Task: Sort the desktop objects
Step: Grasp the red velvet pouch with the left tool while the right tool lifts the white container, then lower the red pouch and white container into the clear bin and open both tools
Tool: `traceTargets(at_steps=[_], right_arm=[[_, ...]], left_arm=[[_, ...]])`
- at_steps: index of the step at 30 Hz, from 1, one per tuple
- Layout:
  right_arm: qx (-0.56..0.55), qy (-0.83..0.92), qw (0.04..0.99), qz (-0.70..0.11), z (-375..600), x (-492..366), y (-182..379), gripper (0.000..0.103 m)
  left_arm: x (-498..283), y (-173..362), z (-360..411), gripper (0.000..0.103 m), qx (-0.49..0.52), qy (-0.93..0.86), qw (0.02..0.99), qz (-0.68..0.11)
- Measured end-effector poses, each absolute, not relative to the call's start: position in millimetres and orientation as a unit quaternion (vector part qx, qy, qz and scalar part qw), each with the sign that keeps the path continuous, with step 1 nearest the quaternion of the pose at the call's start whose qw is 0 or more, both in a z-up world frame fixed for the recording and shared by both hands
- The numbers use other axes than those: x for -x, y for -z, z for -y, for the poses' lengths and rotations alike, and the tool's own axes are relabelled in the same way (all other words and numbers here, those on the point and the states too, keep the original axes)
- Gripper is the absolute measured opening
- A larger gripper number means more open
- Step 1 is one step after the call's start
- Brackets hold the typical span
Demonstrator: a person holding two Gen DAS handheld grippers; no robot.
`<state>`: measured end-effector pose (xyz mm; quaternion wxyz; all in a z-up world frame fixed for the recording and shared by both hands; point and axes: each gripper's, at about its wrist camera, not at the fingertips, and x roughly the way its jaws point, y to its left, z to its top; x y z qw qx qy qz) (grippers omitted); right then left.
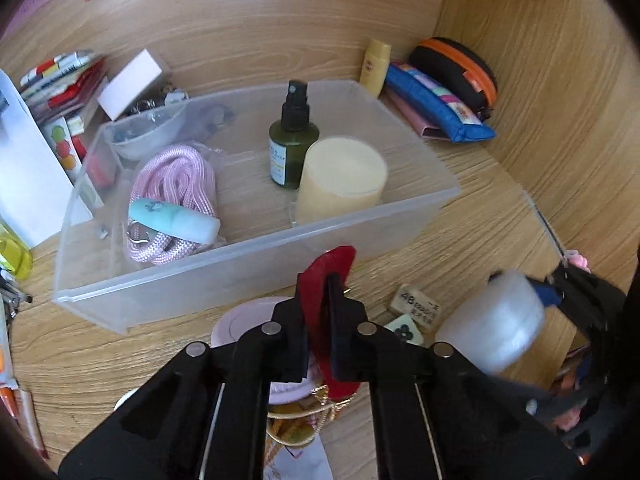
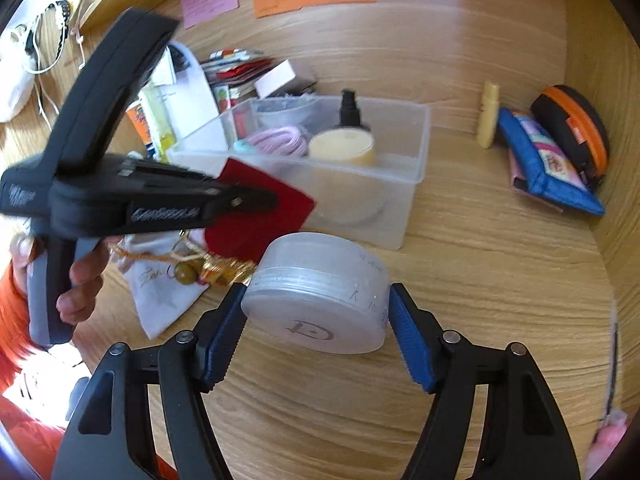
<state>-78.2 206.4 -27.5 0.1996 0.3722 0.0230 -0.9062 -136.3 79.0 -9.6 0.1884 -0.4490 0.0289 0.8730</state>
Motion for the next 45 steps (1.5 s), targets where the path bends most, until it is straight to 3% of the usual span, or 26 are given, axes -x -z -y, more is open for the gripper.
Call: traceTargets(at_steps=[23,45], right_arm=[[-0.311,0.928,0.201,-0.040,-192.9,114.6,-36.8,0.067],[-0.317,0.917,0.234,-0.055,-153.4,174.9,-46.9,0.067]], left_arm=[[100.4,-74.4,-32.3,0.004,0.343,-0.924,0.164,-0.029],[166.8,-118.6,6.9,0.004,0.320,-0.939,0.126,-0.007]])
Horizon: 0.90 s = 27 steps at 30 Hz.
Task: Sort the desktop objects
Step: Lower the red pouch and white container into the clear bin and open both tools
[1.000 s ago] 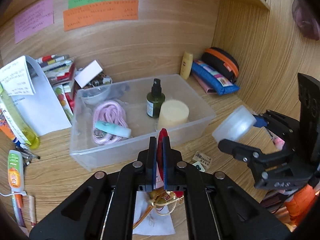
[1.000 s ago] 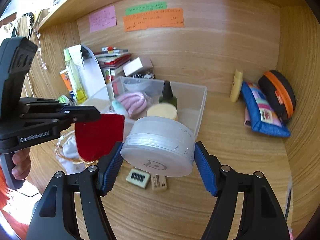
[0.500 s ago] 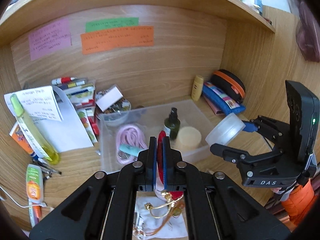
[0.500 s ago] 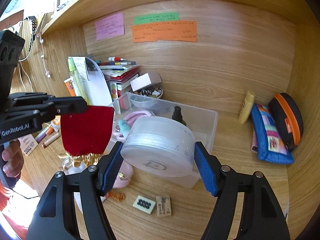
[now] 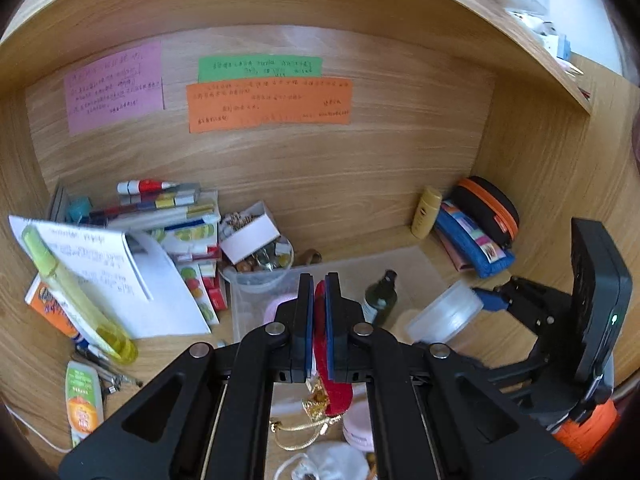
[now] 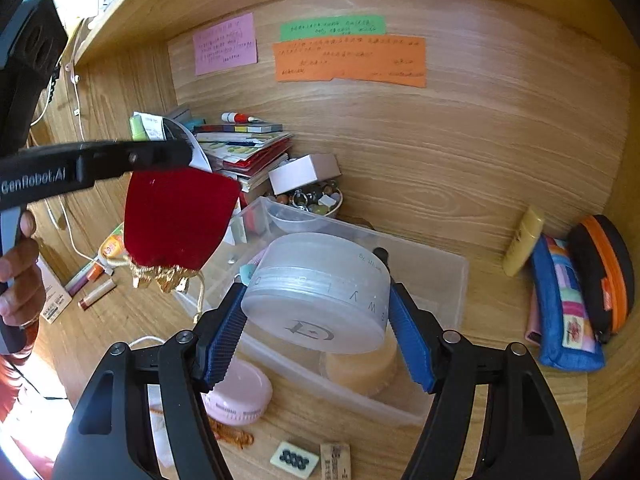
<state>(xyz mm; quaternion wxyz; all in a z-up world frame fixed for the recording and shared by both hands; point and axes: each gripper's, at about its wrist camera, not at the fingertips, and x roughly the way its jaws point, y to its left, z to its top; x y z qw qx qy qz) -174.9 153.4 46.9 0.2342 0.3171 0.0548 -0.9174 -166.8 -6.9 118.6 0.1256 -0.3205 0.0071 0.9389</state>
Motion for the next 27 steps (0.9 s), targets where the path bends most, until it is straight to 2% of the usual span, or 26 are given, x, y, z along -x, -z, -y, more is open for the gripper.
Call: traceTargets(at_steps=[5,14,27], right_arm=[[-0.337,0.908,0.242,-0.060,-142.5,191.3,-36.2,0.067],[-0.368,0.892,0.250,-0.075,-127.1,211.1,-14.3,0.067],[-0.395,0.877,0.254,-0.098,-105.9,228.8,6.5,0.067]], left_arm=[[187.0,-109.4,8.7,0.004,0.329,-0.936,0.121,-0.001],[225.7,-60.6,16.4,0.004,0.386,-0.915,0.117,0.008],[237.0,-16.3,14.7,0.005,0.432,-0.894,0.117,-0.013]])
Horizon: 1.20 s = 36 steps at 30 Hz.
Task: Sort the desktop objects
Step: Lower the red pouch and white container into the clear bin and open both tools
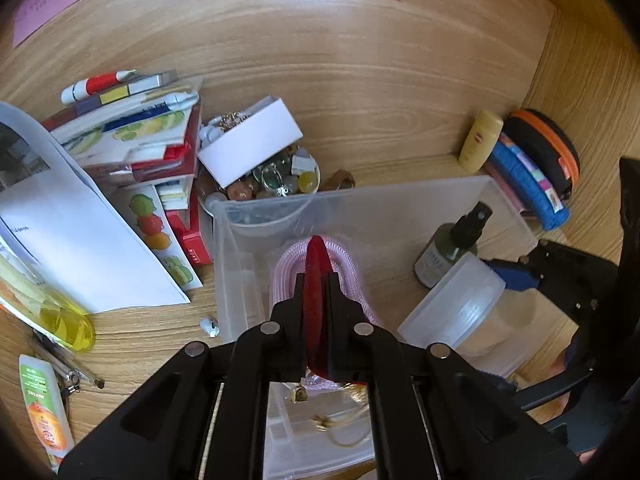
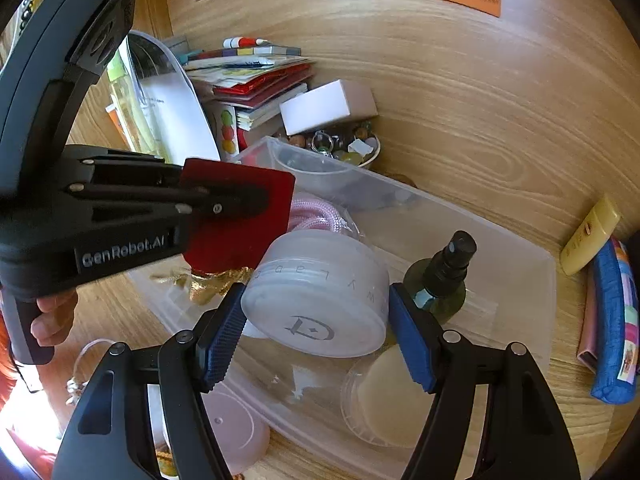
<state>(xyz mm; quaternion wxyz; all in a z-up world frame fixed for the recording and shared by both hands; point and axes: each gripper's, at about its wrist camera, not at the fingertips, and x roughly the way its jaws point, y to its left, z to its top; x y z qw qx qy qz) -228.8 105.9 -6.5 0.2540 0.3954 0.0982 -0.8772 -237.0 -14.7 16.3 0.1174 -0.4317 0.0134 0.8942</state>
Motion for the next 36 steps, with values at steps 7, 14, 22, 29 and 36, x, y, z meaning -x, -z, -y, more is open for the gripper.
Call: traceTargets(at_steps=[7,14,22,29,36], right_arm=[[-0.402,0.872,0.260,-0.101,-99.5,229.3,12.8,0.067],[-0.408,0.870,0.255,-0.109,-91.1,229.4,15.5,0.067],[-0.400,0.877,0.239,-0.119,-87.4,216.5,4.9,0.068],[-0.373,0.893,0.223,-0.117,-94.3,191.3,-16.1,0.081],[-0.347,0.910,0.199,-0.111,-106.2,162.6,-32.5,0.085]], left_arm=[[230.6,-16.8,15.3,0.035,0.430,-0.894,0.124,-0.014],[215.0,-32.3,17.1,0.054,0.401,-0.908,0.119,-0.028],[200.0,-45.4,19.2,0.061,0.381,-0.917,0.113,-0.024],[174.6,-60.8,18.7,0.075,0.349,-0.932,0.096,-0.032],[144.5,-70.2,16.5,0.092,0.328,-0.940,0.085,-0.036]])
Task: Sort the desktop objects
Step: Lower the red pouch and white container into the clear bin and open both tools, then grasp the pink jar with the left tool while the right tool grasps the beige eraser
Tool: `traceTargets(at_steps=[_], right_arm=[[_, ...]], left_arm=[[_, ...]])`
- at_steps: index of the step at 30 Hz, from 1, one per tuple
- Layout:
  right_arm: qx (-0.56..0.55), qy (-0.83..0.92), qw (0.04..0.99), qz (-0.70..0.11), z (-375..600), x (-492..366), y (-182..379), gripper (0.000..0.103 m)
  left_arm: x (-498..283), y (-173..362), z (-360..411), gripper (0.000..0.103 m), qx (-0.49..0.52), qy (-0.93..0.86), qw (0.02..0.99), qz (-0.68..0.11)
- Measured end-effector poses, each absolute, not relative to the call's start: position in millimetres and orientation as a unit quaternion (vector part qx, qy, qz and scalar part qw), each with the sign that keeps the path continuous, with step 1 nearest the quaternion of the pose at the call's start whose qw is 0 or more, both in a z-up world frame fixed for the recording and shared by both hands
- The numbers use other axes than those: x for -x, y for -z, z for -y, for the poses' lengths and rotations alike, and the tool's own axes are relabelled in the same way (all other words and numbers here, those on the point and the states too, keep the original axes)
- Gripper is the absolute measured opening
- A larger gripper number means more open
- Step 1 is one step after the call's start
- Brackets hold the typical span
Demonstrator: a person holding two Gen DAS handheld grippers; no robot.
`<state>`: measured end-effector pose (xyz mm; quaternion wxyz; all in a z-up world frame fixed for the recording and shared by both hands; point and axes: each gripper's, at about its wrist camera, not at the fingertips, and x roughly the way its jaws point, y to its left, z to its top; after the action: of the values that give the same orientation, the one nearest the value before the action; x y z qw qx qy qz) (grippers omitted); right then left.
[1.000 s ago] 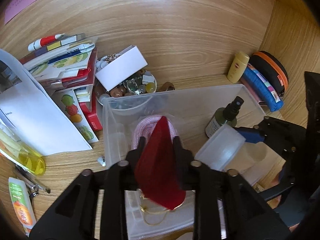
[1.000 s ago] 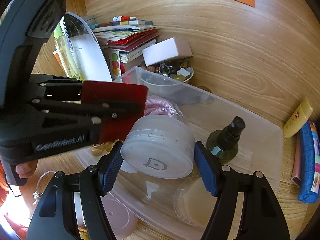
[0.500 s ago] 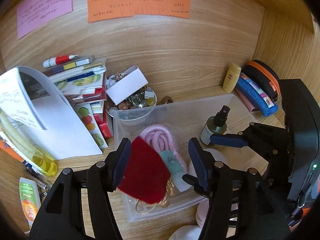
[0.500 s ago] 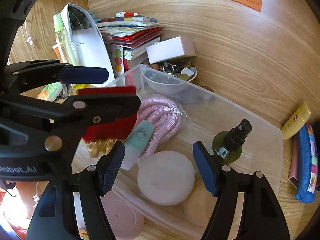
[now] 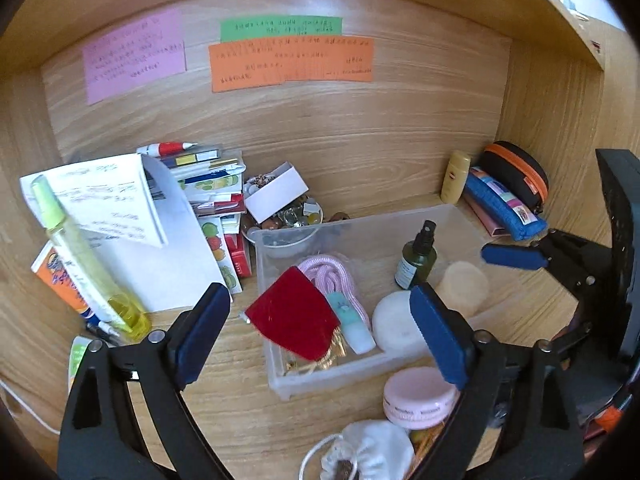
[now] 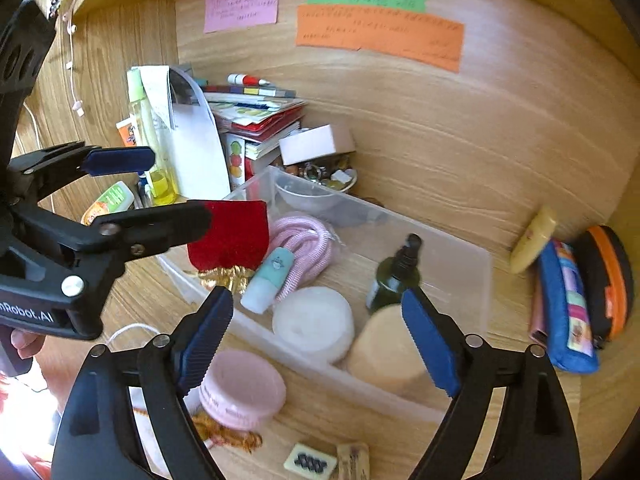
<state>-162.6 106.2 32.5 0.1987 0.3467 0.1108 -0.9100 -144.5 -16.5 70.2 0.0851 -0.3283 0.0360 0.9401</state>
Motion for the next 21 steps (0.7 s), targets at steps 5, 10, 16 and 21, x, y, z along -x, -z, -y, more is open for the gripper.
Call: traceTargets(at_steps=[5,10,16,21], right_arm=[[-0.340,0.917,0.184,-0.103,-121.4,141.6,-36.9,0.086],[-0.337,0.921,0.168,-0.098,-138.0,124.0,-36.2,0.086],[-0.347,0.920,0.154,-0.099,-153.2,108.5,-22.7,0.087],[-0.362,0.913,0.153,-0.107,-165.2,99.9,-5.9,0.087]], left_arm=[[127.6,-69.1,15.1,0.096,0.333,-0.939,0.084,-0.037],[111.9,-63.7,14.9,0.099,0.338,-0.937,0.082,-0.038],[106.9,-42.6,6.0,0.099,0.375,-0.921,0.099,-0.035],[111.1,-19.1,-9.0,0.099,0.421,-0.899,0.120,-0.029]])
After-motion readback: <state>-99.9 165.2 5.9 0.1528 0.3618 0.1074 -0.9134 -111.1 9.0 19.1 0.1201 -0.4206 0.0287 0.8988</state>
